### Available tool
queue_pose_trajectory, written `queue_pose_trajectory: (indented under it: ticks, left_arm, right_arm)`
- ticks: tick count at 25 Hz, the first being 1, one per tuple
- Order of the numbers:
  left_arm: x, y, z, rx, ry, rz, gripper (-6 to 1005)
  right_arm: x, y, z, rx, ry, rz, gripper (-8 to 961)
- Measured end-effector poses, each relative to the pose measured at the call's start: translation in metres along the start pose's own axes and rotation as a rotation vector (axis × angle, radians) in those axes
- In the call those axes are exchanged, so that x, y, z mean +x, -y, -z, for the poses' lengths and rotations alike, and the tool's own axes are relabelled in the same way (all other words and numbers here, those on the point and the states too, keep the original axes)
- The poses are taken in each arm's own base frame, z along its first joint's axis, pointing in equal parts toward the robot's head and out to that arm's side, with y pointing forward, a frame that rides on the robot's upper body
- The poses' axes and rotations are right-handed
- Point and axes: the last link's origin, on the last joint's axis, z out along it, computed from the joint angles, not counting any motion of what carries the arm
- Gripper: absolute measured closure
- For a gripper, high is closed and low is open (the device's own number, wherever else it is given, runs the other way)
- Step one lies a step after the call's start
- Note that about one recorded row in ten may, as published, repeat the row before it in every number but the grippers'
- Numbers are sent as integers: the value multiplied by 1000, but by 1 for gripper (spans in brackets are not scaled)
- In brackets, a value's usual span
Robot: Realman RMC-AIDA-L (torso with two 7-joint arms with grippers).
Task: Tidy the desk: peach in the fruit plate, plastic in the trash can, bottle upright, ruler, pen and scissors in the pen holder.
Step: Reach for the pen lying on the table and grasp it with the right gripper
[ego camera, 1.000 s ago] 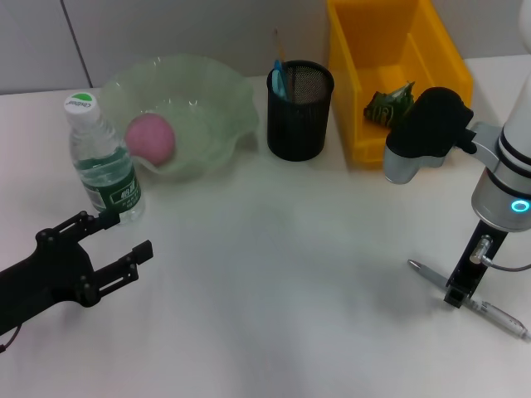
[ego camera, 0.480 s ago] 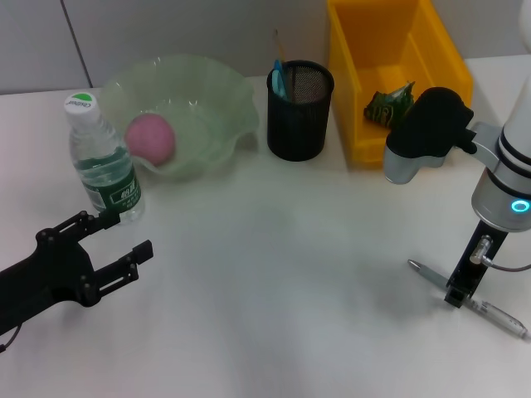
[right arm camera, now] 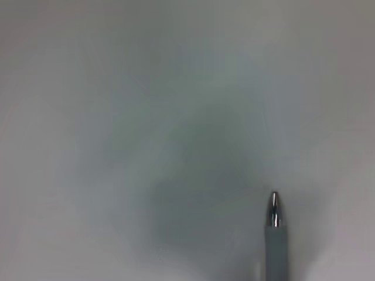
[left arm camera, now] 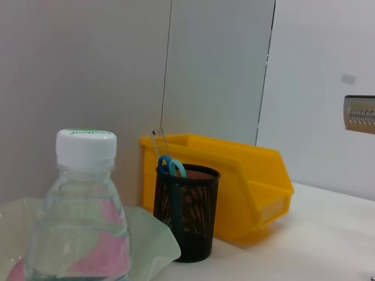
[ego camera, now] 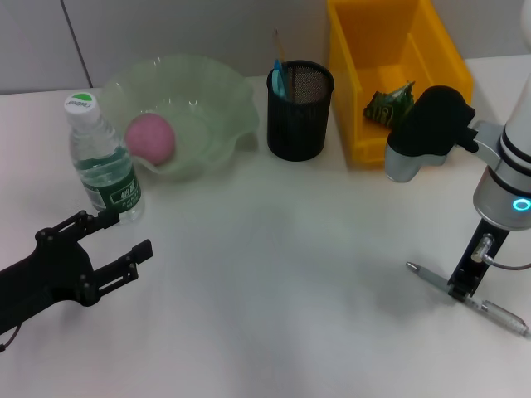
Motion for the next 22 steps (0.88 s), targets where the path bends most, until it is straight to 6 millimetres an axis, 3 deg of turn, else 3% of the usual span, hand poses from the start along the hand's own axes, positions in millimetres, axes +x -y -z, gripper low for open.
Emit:
queue_pose_trajectory:
  ticks: [20, 22]
  left_arm:
    - [2, 3, 1, 5, -2, -11, 256]
    - [2, 3, 1, 5, -3, -11, 256]
  right_arm:
    - [-3, 0, 6, 1, 0, 3, 802]
    - [-3, 0, 6, 1, -3, 5, 760]
